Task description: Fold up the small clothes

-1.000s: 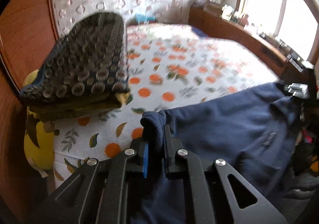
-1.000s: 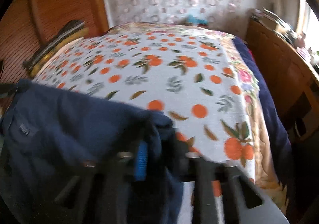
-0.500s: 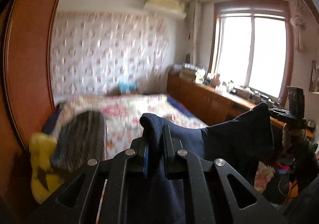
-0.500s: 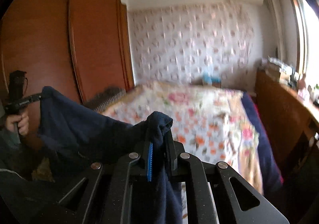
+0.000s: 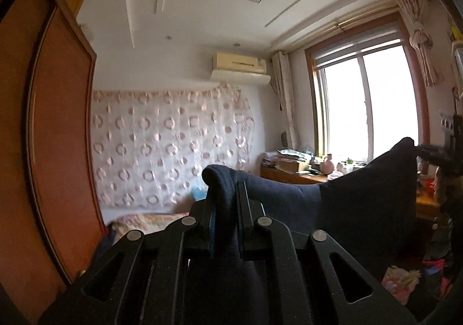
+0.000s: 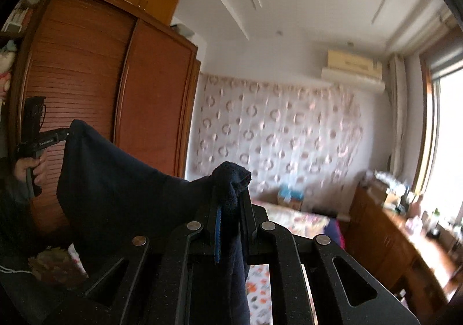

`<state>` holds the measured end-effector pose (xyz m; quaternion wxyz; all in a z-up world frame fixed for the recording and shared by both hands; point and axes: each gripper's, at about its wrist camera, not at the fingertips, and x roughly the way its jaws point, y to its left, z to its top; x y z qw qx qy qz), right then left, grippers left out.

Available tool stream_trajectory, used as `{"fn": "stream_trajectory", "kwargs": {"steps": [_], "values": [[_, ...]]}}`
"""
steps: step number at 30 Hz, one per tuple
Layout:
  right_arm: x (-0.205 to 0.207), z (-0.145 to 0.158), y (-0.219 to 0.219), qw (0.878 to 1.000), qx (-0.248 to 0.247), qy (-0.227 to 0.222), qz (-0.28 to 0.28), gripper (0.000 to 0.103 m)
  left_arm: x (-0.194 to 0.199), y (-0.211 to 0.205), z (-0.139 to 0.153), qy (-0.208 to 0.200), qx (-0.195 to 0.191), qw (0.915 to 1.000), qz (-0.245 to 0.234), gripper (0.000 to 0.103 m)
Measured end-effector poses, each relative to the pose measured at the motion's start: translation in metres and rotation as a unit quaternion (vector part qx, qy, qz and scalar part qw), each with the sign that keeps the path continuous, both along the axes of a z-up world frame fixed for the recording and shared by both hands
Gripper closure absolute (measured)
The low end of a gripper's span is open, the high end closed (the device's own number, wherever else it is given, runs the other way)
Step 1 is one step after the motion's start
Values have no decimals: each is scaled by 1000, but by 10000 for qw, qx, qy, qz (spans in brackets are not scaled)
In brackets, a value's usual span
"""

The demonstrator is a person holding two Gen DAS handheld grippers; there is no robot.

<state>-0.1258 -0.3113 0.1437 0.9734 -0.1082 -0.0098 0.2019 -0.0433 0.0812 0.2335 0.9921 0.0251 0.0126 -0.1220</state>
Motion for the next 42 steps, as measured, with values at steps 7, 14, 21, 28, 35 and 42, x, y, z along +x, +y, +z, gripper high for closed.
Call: {"fn": "stream_trajectory", "kwargs": {"steps": [7, 14, 21, 28, 35, 42], "values": [[-13, -8, 1, 9993, -193, -31, -333, 93, 3, 6, -8, -77, -65, 9999, -20, 91], [45, -15, 25, 9960, -360, 493, -650, 93, 48, -4, -29, 99, 96, 9994, 325, 91], [149, -42, 40, 9871, -393, 1243, -931, 93, 164, -1, -103, 1103, 156, 9919, 603, 91], [255, -80, 66, 9726, -573, 1984, -1065, 93, 264, -3, -186, 2049, 210, 9751, 824, 91], [339, -69, 79, 9617, -624, 2382, -1204, 93, 320, -18, -215, 2399, 358, 9664, 845, 91], [380, -94, 80, 9501, -541, 2806, -1256, 93, 349, -27, -235, 2683, 627, 9580, 800, 91]]}}
